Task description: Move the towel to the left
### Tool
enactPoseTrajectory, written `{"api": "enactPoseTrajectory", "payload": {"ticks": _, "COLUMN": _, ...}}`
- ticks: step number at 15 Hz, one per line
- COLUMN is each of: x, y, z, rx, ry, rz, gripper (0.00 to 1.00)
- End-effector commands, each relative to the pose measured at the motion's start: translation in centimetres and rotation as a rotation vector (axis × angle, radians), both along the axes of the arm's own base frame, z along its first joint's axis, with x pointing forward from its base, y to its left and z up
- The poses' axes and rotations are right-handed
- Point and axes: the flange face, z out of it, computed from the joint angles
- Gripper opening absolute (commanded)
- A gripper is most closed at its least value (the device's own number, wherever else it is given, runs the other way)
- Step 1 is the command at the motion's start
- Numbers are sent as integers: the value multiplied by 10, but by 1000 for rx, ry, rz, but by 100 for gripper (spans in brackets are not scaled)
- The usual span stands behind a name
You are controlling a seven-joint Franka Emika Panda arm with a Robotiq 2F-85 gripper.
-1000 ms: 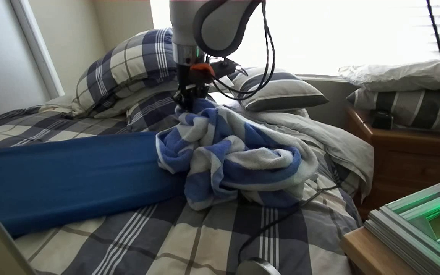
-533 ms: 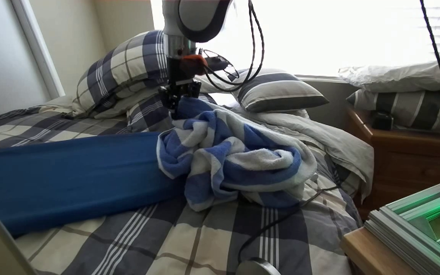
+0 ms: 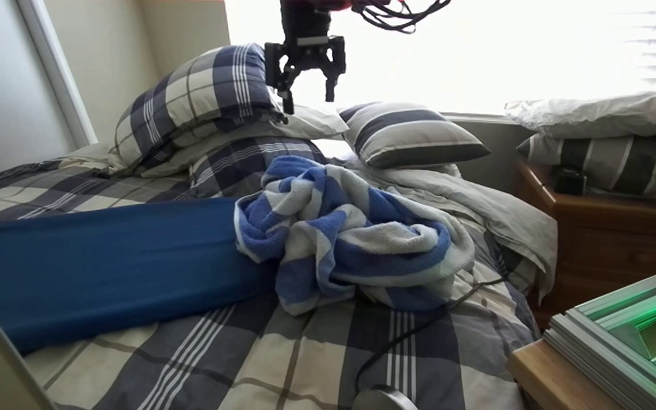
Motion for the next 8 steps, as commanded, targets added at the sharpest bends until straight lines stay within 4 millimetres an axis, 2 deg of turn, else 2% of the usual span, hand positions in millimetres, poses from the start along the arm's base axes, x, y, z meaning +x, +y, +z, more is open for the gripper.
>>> {"api": "enactPoseTrajectory", "payload": {"ticks": 1, "x": -50, "y": -50, "z": 37, "rx": -57, "ry": -56, "rz": -68, "gripper": 100}}
{"api": "enactPoseTrajectory", "payload": {"ticks": 6, "x": -106, "y": -90, "z": 79, "rx": 47, "ry": -114, "rz": -34, "gripper": 100}}
{"api": "enactPoseTrajectory", "payload": {"ticks": 7, "x": -116, "y": -96, "z": 87, "rx": 94, "ry": -161, "rz": 27, "gripper": 100}}
{"api": "enactPoseTrajectory", "payload": {"ticks": 8, "x": -91, "y": -70, "z": 77, "rx": 34, "ry": -103, "rz": -19, "gripper": 100}}
